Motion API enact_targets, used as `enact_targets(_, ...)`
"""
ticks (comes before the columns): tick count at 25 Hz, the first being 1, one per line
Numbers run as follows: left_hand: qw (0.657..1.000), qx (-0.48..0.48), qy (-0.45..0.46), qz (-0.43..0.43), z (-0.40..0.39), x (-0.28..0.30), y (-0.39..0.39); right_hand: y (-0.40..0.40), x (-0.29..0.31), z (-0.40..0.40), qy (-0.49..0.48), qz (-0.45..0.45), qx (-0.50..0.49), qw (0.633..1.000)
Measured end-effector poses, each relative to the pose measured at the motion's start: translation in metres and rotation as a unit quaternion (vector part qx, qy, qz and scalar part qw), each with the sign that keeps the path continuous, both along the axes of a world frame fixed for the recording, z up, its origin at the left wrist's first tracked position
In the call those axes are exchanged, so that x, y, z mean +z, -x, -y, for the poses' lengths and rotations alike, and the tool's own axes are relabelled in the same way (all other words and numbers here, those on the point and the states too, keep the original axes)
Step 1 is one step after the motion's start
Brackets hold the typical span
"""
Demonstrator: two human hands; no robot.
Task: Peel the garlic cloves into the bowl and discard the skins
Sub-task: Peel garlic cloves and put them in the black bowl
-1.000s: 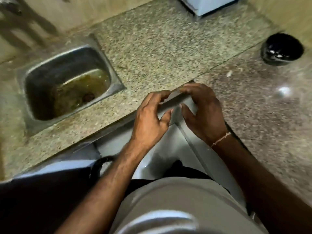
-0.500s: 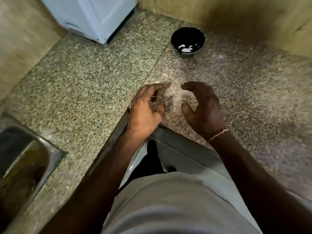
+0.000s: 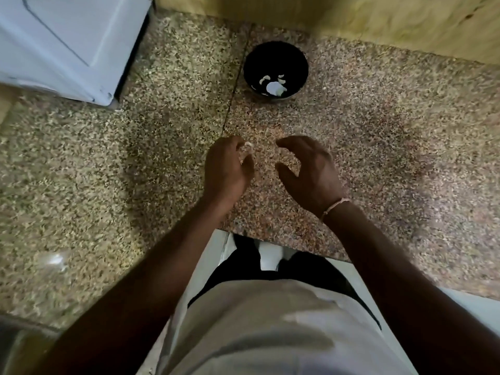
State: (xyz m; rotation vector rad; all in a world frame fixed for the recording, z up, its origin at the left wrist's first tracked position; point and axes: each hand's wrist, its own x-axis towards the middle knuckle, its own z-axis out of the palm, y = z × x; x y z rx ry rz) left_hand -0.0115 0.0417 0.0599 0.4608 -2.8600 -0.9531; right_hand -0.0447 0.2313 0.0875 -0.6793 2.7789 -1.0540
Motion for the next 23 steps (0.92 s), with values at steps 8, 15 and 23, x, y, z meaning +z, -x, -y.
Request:
enact_targets(8,0.989,-0.080,0.054,0.111,0.031,-0.039,0.059,0.037,-0.021,0.023,-0.019,0.041,-0.025,0.999)
enact_targets(15,0.989,-0.084,0.071,0.102,0.025,-0.042,0.059,0.052,-0.030,0.025,-0.030,0.052,-0.026,0.998)
enact_targets(23,0.998,-0.038,-0.020,-0.052,0.007,0.008,0.107,0.095,-0.021,0.027,0.019,0.027,-0.069,0.997)
